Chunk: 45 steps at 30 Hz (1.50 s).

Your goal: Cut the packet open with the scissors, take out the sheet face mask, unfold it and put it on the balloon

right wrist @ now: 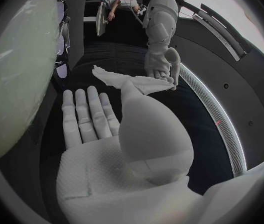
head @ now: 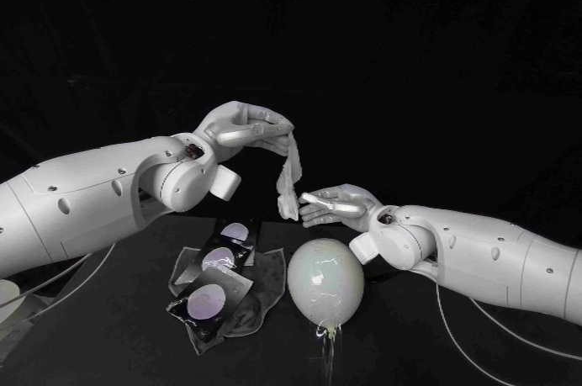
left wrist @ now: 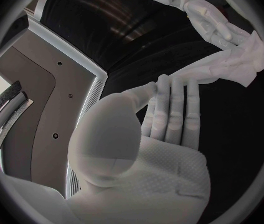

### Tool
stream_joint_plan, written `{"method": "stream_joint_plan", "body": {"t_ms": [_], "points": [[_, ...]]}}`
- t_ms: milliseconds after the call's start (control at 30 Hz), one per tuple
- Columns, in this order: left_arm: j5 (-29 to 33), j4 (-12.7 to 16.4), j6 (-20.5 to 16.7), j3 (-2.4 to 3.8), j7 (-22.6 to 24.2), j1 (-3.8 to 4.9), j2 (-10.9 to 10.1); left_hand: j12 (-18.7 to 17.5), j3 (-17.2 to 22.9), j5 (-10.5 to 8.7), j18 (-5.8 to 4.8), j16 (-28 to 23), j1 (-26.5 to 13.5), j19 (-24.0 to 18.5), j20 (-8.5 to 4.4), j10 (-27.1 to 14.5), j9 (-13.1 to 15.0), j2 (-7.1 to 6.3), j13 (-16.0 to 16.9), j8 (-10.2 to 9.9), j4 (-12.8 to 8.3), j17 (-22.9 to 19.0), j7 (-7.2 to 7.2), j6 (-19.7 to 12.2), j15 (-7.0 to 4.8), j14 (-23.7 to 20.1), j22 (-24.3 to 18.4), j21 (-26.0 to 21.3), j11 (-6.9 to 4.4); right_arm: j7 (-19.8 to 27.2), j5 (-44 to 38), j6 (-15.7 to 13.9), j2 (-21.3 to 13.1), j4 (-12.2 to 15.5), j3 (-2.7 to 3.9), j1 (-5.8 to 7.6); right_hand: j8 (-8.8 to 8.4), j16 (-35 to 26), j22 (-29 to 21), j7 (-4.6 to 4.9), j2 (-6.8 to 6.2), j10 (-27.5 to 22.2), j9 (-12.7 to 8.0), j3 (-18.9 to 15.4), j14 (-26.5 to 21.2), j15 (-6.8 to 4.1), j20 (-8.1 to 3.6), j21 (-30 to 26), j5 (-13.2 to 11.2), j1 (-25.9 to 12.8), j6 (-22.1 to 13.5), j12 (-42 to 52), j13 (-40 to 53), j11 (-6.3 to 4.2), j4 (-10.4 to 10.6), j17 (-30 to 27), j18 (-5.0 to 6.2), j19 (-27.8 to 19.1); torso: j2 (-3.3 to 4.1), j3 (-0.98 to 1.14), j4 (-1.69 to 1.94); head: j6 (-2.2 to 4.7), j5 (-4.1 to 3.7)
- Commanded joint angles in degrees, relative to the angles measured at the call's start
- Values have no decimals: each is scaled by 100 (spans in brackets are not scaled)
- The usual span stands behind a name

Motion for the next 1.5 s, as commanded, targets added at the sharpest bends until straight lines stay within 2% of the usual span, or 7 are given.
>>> {"method": "stream_joint_plan", "body": {"t_ms": [33, 567, 733, 833, 1000, 1267, 1500], "points": [[20, 45, 96, 10, 61, 13, 14, 33, 41, 29, 67, 15, -13, -37, -1, -48, 1248, 48, 9, 16, 9, 11, 10, 5, -25, -30, 10, 20, 5, 194, 125, 283, 9, 31, 3, -2, 0, -33, -52, -6, 83, 53, -6, -67, -26, 12, 16, -6, -16, 38, 65, 29, -28, -13, -3, -33, 75, -33, 3, -10, -1, -9, 13], [30, 90, 87, 10, 58, 13, 11, 37, 42, 29, 66, 15, -16, -45, 1, -52, 1256, 51, 16, 16, 11, 14, 11, 1, -24, -33, 13, 25, 7, 157, 87, 291, 128, -24, 4, -2, -8, -36, -260, -16, 231, 166, -32, -167, 46, -9, 13, 3, -15, 344, 181, 67, -106, -43, -37, -135, 85, 6, -1, -16, 2, -4, 14], [34, 105, 85, 10, 62, 13, 6, 37, 42, 29, 66, 15, -16, -45, 1, -52, 1256, 51, 16, 16, 11, 14, 11, 1, -24, -33, 13, 25, 7, 148, 56, 258, 138, -31, 3, -2, 39, 25, -382, 28, 459, 373, -37, -67, 191, -86, -2, 13, -13, 720, 367, 160, -102, -182, -122, -174, 120, 74, -5, -12, 1, -12, 23], [36, 108, 82, 10, 63, 13, 3, 37, 42, 29, 66, 15, -16, -45, 1, -52, 1256, 51, 16, 16, 11, 14, 11, 1, -24, -33, 13, 25, 7, 148, 15, 220, 142, -28, 3, -2, 146, 111, -427, -14, 615, 627, -7, 110, 361, -166, -31, 29, -11, 1018, 596, 275, -81, -287, -229, -170, 146, 143, -5, -11, 1, -12, 23], [39, 112, 77, 10, 64, 13, -2, 37, 42, 29, 66, 15, -16, -45, 1, -52, 1256, 51, 16, 16, 11, 14, 11, 1, -24, -33, 13, 25, 7, 144, -66, 131, 150, -15, 3, -2, 285, 244, -459, -97, 713, 909, 44, 373, 642, -264, -105, 78, -11, 1367, 836, 375, -68, -412, -422, -157, 154, 301, -6, -8, -1, -17, 19], [40, 109, 67, 10, 62, 13, -11, 37, 42, 29, 66, 15, -16, -45, 1, -52, 1256, 51, 16, 16, 11, 14, 11, 1, -24, -33, 13, 25, 7, 160, -137, -27, 131, 1, 3, -2, 514, 401, -462, -219, 639, 1277, 159, 614, 1026, -355, -207, 186, -10, 1467, 1069, 485, -38, -570, -566, -144, 147, 581, -5, -10, -4, -18, 23], [40, 93, 48, 9, 54, 13, -41, 37, 42, 29, 66, 15, -16, -45, 1, -52, 1256, 51, 16, 16, 11, 14, 11, 1, -24, -33, 13, 25, 7, 205, -156, -200, 76, 41, 3, -2, 699, 447, -445, -273, 537, 1481, 268, 839, 1235, -418, -281, 261, -10, 1386, 1119, 514, -22, -643, -610, -158, 139, 739, -5, -7, 1, -10, 21]]}}
